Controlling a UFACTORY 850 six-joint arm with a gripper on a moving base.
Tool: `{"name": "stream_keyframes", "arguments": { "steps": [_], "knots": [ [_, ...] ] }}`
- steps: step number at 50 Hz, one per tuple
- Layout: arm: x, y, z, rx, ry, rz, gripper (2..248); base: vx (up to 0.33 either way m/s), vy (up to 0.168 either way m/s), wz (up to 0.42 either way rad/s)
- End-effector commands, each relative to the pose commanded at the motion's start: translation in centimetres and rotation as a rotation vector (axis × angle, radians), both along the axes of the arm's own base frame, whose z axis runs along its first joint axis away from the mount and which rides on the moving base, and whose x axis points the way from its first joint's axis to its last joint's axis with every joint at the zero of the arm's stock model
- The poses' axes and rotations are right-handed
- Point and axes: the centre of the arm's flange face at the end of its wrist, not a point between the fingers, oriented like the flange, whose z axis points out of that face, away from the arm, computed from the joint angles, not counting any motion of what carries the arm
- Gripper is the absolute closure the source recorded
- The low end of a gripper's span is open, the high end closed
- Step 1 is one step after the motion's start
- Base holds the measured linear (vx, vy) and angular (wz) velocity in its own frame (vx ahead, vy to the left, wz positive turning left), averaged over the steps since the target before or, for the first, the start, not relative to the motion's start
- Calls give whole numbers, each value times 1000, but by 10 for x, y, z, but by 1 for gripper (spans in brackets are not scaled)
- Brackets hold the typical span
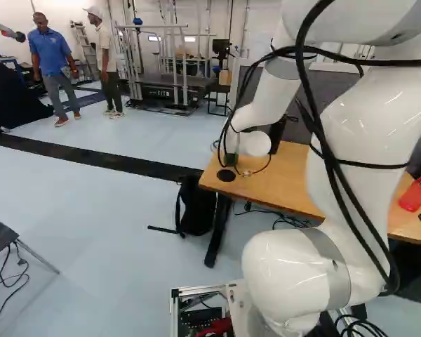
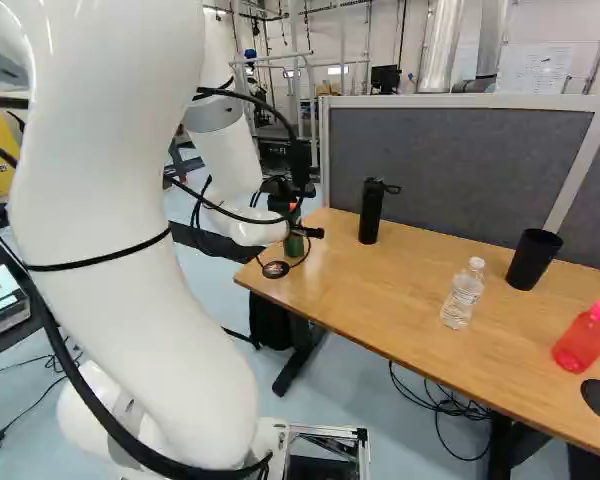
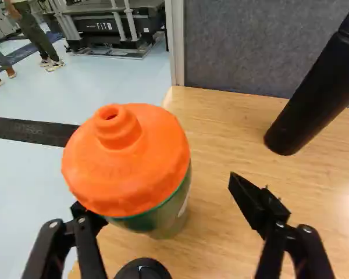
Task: Pick up the green bottle from the table
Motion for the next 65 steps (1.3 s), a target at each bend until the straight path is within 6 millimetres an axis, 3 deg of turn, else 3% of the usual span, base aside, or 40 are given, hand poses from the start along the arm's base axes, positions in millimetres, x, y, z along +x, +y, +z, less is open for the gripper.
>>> {"name": "stream_keyframes", "arguments": {
  "steps": [2, 3, 7, 8, 13, 14, 18, 19, 52, 65],
  "knots": [
    [0, 0, 0, 0, 0, 0, 16, 0, 0, 0],
    [0, 0, 0, 0, 0, 0, 54, 0, 0, 0],
    [0, 0, 0, 0, 0, 0, 54, 0, 0, 0],
    [0, 0, 0, 0, 0, 0, 92, 0, 0, 0],
    [0, 0, 0, 0, 0, 0, 92, 0, 0, 0],
    [0, 0, 0, 0, 0, 0, 128, 0, 0, 0],
    [0, 0, 0, 0, 0, 0, 128, 0, 0, 0],
    [0, 0, 0, 0, 0, 0, 138, 0, 0, 0],
    [-8, 0, 32, -3, -73, 0, 138, 0, 0, 0],
    [-23, 1, 46, -4, -104, -1, 138, 0, 0, 0]
  ]
}}
